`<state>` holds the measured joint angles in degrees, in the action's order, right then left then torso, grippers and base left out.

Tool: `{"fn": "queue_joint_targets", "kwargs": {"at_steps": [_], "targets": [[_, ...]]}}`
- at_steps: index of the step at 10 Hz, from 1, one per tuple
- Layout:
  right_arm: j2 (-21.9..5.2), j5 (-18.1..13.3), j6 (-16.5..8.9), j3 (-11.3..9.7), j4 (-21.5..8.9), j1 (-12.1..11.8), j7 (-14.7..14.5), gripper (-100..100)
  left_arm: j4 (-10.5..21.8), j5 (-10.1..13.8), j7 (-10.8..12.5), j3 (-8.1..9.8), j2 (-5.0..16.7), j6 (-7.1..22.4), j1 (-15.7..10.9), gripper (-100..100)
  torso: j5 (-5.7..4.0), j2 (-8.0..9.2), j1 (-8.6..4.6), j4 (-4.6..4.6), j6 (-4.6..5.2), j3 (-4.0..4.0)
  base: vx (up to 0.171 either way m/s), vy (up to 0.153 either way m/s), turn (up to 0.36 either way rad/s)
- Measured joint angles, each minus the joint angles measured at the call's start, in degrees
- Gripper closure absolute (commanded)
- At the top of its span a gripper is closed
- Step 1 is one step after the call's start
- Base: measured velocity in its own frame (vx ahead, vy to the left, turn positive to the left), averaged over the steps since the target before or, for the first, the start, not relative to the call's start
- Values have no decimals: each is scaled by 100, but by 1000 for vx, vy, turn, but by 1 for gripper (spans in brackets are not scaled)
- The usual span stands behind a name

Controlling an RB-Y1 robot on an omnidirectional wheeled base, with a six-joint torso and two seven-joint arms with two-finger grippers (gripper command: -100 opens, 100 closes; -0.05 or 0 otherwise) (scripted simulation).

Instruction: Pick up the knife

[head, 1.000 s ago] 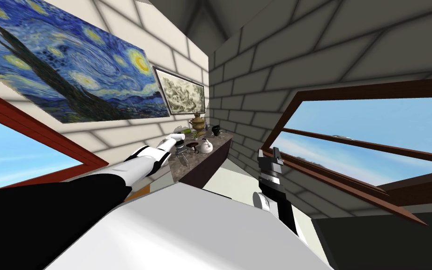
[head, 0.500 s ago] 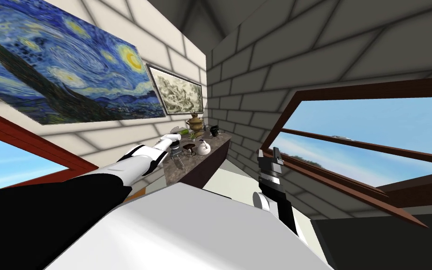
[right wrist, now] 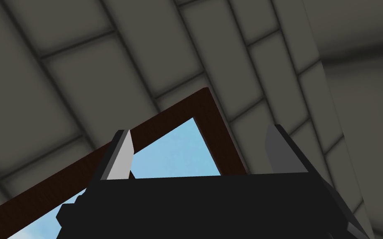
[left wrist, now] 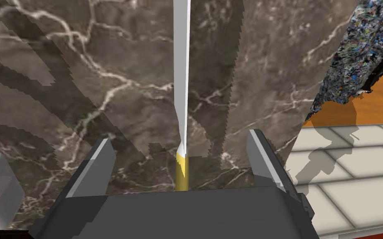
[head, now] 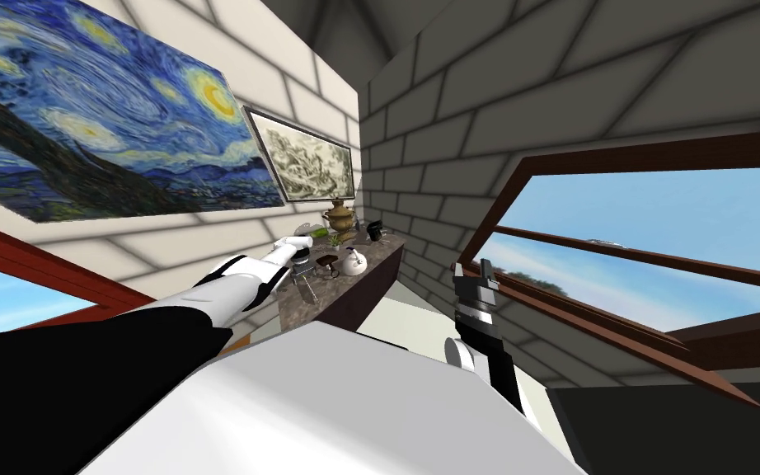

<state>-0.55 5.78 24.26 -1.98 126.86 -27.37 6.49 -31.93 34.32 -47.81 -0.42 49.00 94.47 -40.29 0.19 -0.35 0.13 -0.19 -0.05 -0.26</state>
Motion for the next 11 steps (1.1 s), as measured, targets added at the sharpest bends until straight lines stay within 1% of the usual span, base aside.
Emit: {"fn": "queue_joint_targets", "kwargs": {"at_steps": [1, 3, 5, 6, 7, 8, 11], "targets": [[0, 0, 0, 0, 0, 0, 0, 0, 0, 0, -1, 0, -2, -2, -2, -100, 1, 7, 4, 2, -1, 4, 66, -41, 223], [0, 0, 0, 0, 0, -1, 0, 0, -84, 16, -155, -17, -13, -58, 87, -100, -3, -19, -18, -4, -3, -10, 116, -92, 249], [1, 0, 0, 0, 0, -2, 0, 0, -168, 33, -381, -43, -29, -146, 181, -100, -6, -35, -27, -7, -2, -20, 124, -94, 267], [1, 0, 0, 0, 0, -2, 0, 0, -217, 42, -497, -57, -40, -188, 234, -100, -5, -35, -26, -8, -3, -20, 114, -89, 196], [0, 0, 0, 0, 0, -1, 0, 0, -258, 51, -604, -68, -45, -229, 282, -100, -5, -35, -23, -8, 0, -20, 48, -40, 34], [0, 0, 0, 0, 0, 0, 0, 0, -263, 52, -627, -69, -45, -237, 287, 100, -3, -18, -7, -5, 4, -11, 9, -8, -6], [0, 0, 0, 0, 0, 1, 0, 0, -264, 51, -624, -68, -39, -237, 284, 100, 9, -2, 16, -4, 7, -3, 0, 0, 0]]}}
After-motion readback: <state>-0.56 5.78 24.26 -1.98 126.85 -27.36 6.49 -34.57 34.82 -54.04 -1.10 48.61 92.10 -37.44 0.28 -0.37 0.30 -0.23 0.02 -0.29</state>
